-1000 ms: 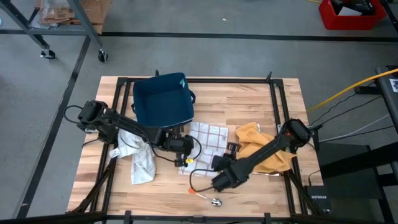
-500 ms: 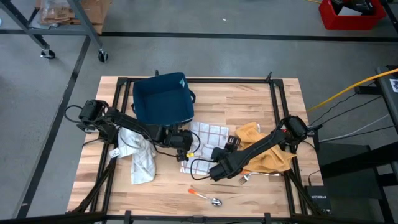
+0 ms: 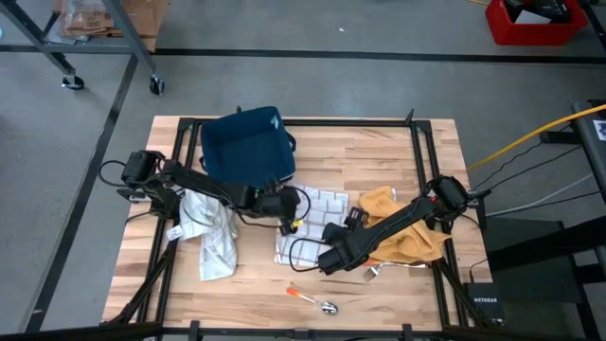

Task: Fold towel
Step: Fold the right white patterned towel

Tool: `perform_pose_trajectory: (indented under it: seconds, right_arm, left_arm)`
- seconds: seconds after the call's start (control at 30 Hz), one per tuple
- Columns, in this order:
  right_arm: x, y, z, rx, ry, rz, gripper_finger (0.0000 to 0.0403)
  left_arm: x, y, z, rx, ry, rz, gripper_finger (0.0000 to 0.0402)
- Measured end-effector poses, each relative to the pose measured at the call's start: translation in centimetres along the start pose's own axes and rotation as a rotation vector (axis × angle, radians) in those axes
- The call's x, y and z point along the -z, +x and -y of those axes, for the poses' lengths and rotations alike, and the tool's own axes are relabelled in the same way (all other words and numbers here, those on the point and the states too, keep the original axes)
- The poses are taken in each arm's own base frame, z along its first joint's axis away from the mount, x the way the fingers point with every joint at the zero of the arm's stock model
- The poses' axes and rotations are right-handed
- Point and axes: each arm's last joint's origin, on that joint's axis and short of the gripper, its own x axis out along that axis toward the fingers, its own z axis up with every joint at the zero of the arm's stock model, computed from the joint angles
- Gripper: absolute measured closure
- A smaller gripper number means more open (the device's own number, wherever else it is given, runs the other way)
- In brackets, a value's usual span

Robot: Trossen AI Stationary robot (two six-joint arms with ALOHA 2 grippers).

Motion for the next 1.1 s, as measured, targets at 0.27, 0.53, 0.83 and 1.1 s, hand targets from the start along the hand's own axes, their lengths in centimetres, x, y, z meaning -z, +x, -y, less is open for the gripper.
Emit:
perform_pose_trajectory:
  seconds: [0.27,0.53,0.83,1.1]
  right_arm:
    - [-0.9,-0.3,-2.1,-0.323,-0.063,-0.018,0.0178]
    - [-1.8,-0.7,-2.9,-0.415,-0.081,0.083,0.0178]
    - [-1.9,-0.5,-2.4,-0.279,-0.070,0.149,0.0178]
    - [-1.4,-0.2,-1.5,-0.123,-0.075,0.163,0.0178]
  left_arm:
    - [-0.1,-1.7,3.0,0.293,0.101,-0.050,0.0273]
    - [2.2,-3.4,5.6,0.371,0.220,-0.138,0.0273]
    - [4.6,-1.9,4.4,0.188,0.252,-0.118,0.0273]
    - [4.4,0.3,1.9,0.109,0.183,-0.058,0.0273]
